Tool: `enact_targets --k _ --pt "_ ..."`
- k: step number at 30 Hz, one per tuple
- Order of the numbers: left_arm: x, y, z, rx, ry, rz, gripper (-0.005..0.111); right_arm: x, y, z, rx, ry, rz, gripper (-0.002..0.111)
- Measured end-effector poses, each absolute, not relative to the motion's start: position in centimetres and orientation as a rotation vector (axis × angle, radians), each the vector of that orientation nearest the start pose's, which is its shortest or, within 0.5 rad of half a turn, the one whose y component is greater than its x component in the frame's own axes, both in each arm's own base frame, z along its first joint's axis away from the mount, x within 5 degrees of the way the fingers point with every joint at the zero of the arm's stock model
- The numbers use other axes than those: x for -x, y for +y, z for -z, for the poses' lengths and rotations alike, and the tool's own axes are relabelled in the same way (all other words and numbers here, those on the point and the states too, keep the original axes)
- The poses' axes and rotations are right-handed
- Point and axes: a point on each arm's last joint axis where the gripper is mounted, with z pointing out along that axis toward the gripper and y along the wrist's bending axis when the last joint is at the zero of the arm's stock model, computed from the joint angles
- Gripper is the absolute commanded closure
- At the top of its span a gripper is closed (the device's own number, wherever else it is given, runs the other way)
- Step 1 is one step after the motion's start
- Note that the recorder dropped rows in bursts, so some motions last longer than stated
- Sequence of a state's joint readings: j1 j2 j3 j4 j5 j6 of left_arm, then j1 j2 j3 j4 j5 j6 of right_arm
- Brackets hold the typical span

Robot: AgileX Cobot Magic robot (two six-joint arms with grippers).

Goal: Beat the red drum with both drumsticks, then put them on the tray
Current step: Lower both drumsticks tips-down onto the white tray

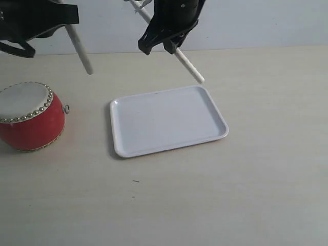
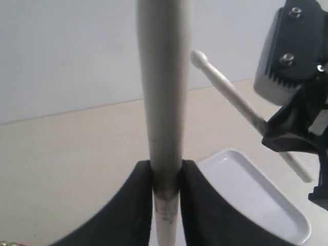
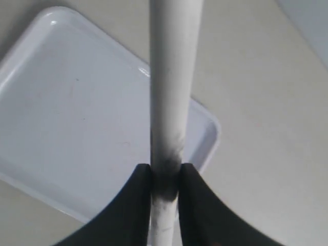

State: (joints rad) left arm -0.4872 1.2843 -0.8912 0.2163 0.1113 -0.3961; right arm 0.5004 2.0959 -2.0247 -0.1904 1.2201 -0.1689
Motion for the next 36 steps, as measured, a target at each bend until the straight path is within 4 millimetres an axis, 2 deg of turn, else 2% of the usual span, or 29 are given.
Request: enact_targets --k 6,13,19,24,32,36 --pt "-27.4 -14.4 -27.9 -0.215 2.091 0.458 0.107 -42.0 18.2 -28.9 0.855 2.645 -0.078 0.108" --pt "-29.6 -15.7 -23.5 -0.150 2.202 0.474 0.107 -42.2 17.8 -28.9 0.832 2.650 -0.130 0.108" --pt "-31.2 -17.5 -21.1 -0.153 2.266 0.478 0.107 -42.8 18.0 -28.0 0.830 2.642 -0.132 0.108" --pt "-32.4 -19.6 -19.9 -0.191 2.283 0.490 0.107 -43.4 18.3 -25.9 0.839 2.680 -0.131 0.108" --pt "-34.0 -20.7 -16.7 -0.193 2.342 0.468 0.107 -44.3 18.6 -22.7 0.853 2.737 -0.126 0.108" --pt "-34.6 -21.0 -15.3 -0.191 2.385 0.448 0.107 -44.8 18.6 -20.4 0.875 2.779 -0.099 0.108"
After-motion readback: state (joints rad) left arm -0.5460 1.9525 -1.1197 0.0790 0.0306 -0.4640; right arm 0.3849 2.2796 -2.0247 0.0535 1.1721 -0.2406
